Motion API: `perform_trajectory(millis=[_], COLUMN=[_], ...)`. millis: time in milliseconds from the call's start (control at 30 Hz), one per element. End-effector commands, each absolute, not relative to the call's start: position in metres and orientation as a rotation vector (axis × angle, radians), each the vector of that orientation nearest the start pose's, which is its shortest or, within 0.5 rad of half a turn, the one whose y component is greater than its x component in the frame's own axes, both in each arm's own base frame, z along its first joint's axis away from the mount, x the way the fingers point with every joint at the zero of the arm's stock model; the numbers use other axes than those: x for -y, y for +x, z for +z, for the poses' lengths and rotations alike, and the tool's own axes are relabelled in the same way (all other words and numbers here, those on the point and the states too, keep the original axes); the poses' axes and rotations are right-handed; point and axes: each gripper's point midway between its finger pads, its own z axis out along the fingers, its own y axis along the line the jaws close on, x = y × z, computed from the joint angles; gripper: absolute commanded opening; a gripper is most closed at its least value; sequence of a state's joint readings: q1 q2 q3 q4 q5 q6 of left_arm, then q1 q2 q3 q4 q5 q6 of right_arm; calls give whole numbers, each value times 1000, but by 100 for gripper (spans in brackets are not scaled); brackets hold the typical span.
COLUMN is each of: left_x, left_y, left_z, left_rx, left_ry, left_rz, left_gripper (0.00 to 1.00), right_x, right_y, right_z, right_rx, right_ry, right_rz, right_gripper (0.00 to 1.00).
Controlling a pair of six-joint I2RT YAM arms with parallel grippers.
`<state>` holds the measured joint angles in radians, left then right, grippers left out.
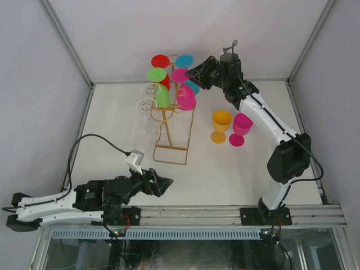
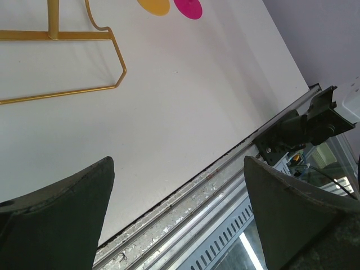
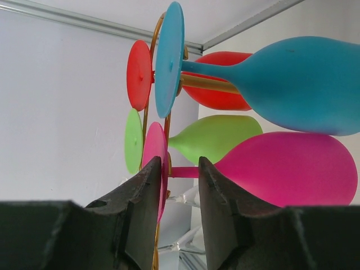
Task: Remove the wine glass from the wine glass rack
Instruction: Pick up the wine glass from the wine rack.
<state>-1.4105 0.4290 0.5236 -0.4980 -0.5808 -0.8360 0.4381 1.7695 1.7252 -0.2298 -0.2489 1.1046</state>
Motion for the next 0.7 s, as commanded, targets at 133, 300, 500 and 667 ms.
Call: perform_trajectory(millis=[133, 300, 500, 667], left_x=[210, 208, 209, 209], left_y=[110, 111, 111, 111], left_z=[194, 193, 193, 193], left_rx=[-1986, -1990, -1989, -1991], left_ry=[158, 157, 156, 154], left_rz=[-924, -915, -915, -916], left_gripper=[100, 100, 100, 100], right_x=[-300, -298, -299, -298], right_y=[455, 458, 459, 461], right_z=[378, 380, 381, 382], right_rx=[-1889, -1884, -1888, -1895], right_ry=[421, 425, 416, 413], right_rz=[1274, 1255, 1248, 1225], right_gripper=[31, 31, 29, 26])
